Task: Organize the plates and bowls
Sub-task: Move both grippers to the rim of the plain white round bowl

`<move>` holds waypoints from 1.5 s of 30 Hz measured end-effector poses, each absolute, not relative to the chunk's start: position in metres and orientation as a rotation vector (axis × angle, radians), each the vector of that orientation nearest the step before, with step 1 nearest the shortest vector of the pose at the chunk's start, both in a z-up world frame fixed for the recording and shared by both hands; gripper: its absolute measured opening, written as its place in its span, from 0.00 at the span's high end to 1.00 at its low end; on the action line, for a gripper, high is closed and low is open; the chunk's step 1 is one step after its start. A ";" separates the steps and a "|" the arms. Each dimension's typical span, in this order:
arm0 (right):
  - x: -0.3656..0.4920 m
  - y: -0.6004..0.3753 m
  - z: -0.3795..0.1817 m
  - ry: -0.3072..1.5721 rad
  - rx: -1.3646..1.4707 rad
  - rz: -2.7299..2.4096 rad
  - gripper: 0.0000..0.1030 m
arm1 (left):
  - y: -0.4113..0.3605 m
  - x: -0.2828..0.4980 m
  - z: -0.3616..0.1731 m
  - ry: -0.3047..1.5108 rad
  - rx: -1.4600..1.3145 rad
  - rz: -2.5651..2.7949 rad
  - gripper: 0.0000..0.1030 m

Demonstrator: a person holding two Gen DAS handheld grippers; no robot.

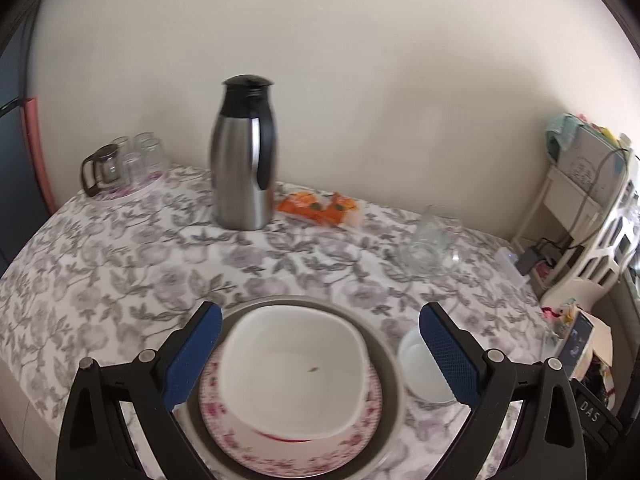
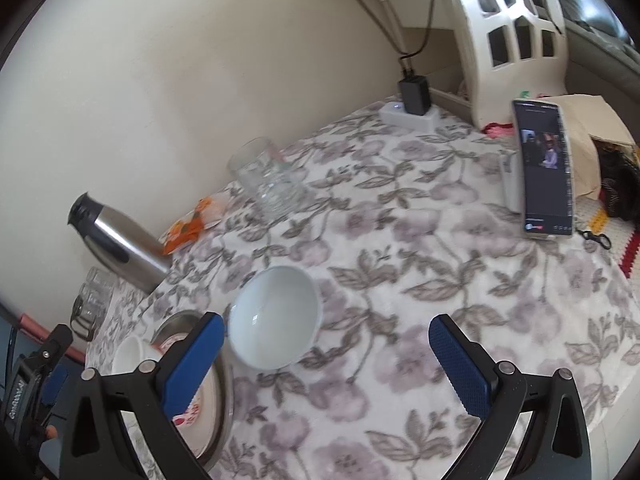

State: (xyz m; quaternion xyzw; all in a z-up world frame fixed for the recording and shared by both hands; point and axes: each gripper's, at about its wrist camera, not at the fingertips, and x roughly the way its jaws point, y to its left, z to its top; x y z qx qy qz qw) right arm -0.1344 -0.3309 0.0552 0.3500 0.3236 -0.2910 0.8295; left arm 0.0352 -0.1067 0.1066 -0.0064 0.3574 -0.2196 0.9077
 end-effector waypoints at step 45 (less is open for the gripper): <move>-0.063 -0.359 -0.047 0.869 0.810 -0.548 0.25 | -0.256 0.057 0.023 0.932 0.222 -0.702 0.13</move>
